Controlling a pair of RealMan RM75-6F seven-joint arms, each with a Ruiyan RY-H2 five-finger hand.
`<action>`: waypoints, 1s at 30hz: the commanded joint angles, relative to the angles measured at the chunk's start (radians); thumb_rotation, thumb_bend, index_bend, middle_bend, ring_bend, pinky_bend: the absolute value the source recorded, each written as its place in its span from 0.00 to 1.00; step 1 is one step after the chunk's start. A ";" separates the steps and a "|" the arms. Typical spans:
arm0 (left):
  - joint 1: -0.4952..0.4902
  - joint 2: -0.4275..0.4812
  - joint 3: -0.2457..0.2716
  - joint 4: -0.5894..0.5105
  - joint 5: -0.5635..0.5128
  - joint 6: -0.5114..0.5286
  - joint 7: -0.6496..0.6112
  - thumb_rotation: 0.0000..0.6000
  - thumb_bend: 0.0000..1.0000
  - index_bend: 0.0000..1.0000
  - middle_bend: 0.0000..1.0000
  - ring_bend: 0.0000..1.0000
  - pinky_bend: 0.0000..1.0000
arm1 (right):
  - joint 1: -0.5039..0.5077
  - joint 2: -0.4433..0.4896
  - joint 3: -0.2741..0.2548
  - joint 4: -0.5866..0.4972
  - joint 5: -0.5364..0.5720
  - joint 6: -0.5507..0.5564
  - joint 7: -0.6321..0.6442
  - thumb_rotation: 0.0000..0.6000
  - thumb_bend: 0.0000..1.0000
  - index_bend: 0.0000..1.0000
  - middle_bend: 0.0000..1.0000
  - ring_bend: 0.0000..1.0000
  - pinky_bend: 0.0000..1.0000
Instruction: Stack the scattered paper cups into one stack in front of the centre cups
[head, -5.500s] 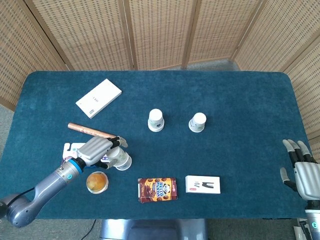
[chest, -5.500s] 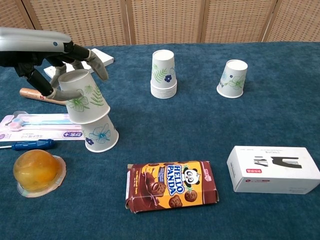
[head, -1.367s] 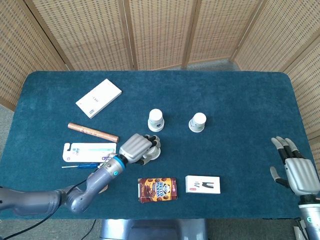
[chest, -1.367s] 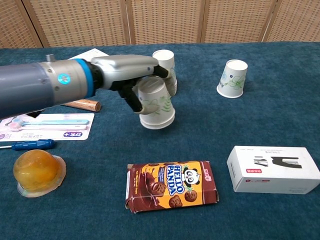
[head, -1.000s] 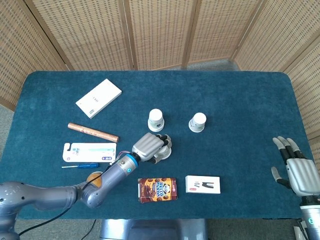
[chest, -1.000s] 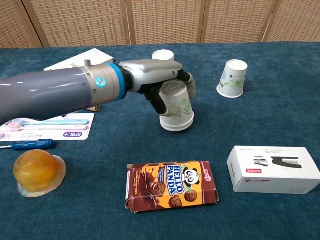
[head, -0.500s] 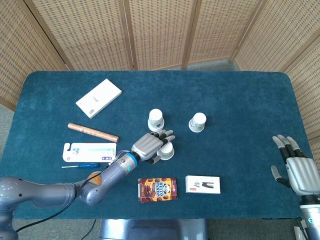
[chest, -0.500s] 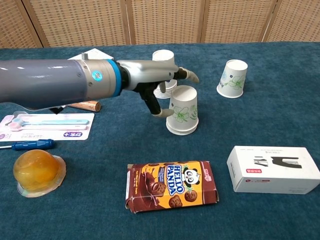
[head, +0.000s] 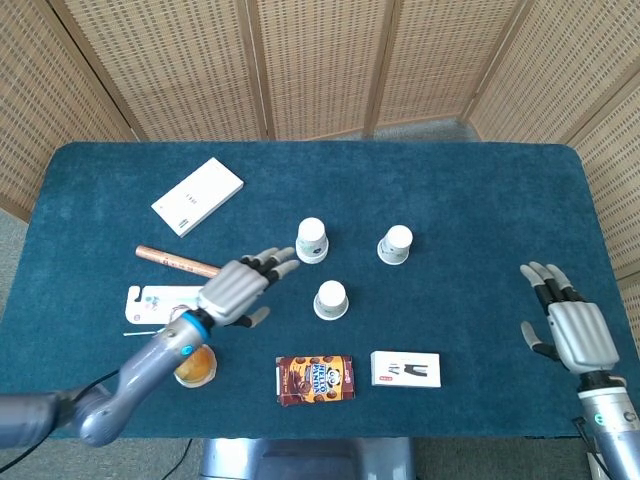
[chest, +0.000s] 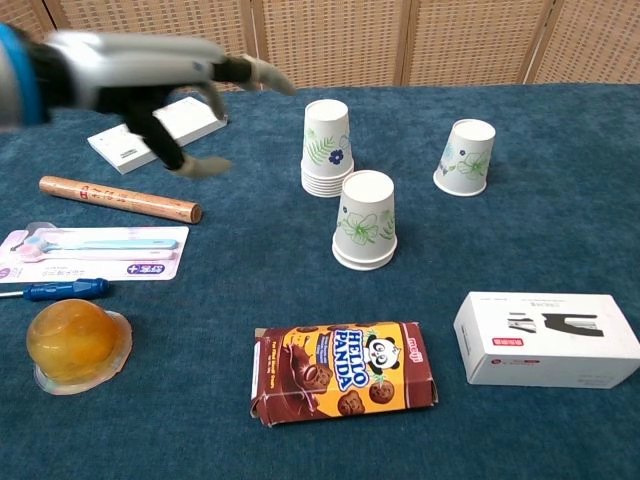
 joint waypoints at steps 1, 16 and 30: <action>0.093 0.108 0.055 -0.087 0.107 0.091 -0.038 1.00 0.46 0.00 0.00 0.00 0.22 | 0.024 -0.017 0.006 0.013 0.015 -0.033 -0.012 1.00 0.45 0.00 0.00 0.00 0.29; 0.360 0.298 0.166 -0.090 0.432 0.327 -0.282 1.00 0.46 0.00 0.00 0.00 0.22 | 0.162 -0.127 0.051 0.061 0.105 -0.193 -0.093 1.00 0.45 0.00 0.00 0.00 0.26; 0.428 0.324 0.149 -0.072 0.510 0.360 -0.345 1.00 0.46 0.00 0.00 0.00 0.22 | 0.319 -0.243 0.110 0.176 0.220 -0.351 -0.126 1.00 0.45 0.00 0.00 0.00 0.26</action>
